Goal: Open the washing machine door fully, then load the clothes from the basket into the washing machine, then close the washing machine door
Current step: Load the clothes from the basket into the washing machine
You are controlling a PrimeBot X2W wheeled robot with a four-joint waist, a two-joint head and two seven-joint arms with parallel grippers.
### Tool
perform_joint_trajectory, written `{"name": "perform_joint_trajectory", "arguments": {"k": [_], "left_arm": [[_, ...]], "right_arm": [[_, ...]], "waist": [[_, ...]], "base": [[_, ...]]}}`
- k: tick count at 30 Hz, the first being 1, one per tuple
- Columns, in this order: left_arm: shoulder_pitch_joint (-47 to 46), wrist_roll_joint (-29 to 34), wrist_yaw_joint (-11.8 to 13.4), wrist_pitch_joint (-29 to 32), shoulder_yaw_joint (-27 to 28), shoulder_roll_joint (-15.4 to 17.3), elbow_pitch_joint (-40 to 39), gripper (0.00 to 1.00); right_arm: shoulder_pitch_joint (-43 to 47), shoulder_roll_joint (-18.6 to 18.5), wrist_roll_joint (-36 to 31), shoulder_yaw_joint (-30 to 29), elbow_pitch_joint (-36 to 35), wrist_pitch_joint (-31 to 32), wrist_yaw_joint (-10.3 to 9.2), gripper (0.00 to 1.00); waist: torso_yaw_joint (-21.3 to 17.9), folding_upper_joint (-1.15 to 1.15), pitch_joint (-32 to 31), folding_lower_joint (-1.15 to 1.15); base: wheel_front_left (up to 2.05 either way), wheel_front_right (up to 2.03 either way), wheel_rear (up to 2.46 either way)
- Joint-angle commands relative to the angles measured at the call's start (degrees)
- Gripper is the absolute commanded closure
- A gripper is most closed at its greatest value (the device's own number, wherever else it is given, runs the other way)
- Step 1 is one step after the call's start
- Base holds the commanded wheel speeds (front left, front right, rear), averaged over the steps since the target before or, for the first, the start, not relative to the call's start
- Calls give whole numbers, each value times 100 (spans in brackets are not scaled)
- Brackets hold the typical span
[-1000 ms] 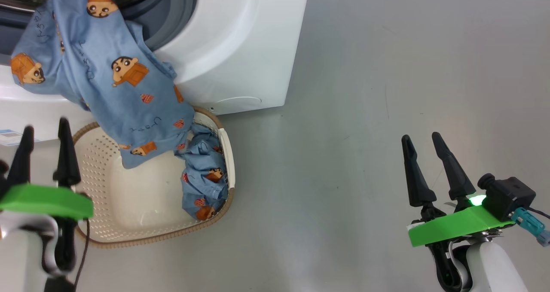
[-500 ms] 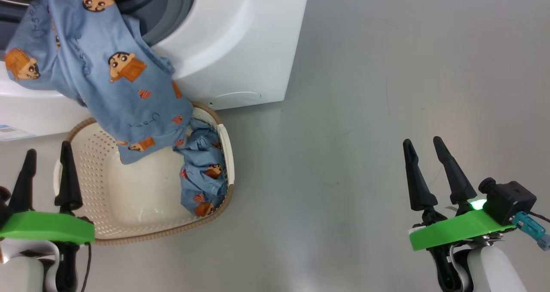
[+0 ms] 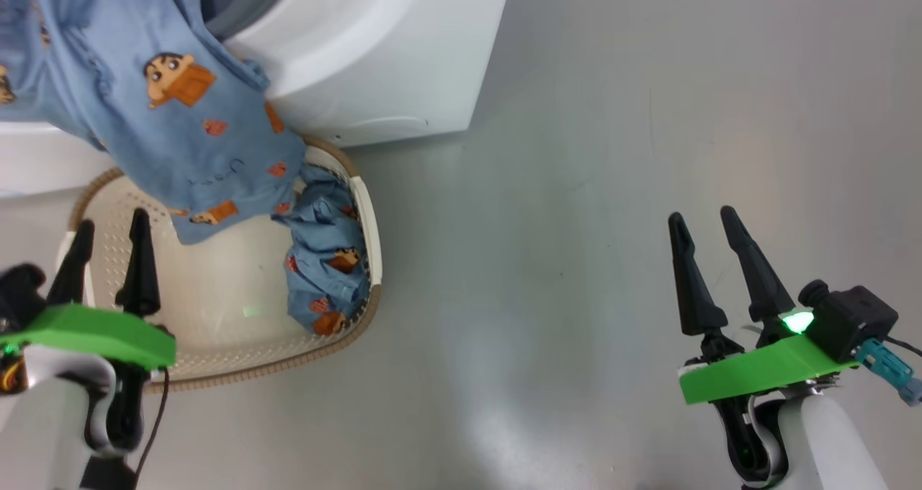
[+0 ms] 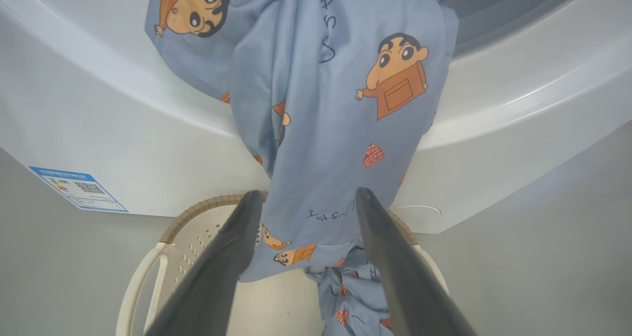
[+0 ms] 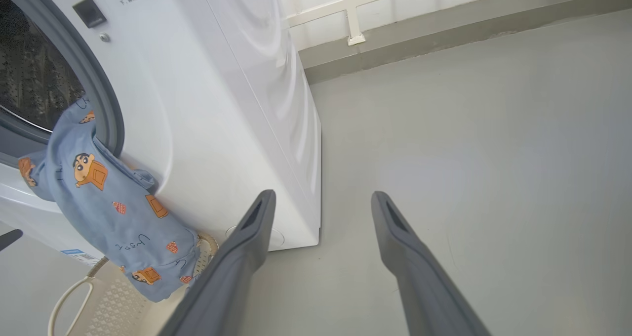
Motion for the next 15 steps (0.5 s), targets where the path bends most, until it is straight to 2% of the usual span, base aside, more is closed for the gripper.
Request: {"name": "perform_joint_trajectory", "arguments": {"k": [1,15], "left_arm": [[-226,-81,-9,-31,48,286,67,0],[-1647,-966,-9,-31,-1091,974,1277,0]], "right_arm": [[-46,29,-67,181,-154,-27,9,0],[-354,37,20,338,-208,-27,9,0]], "waist": [[-53,0,208,0],[-210,0,771,0]], "base": [[0,0,0],[0,0,0]]}}
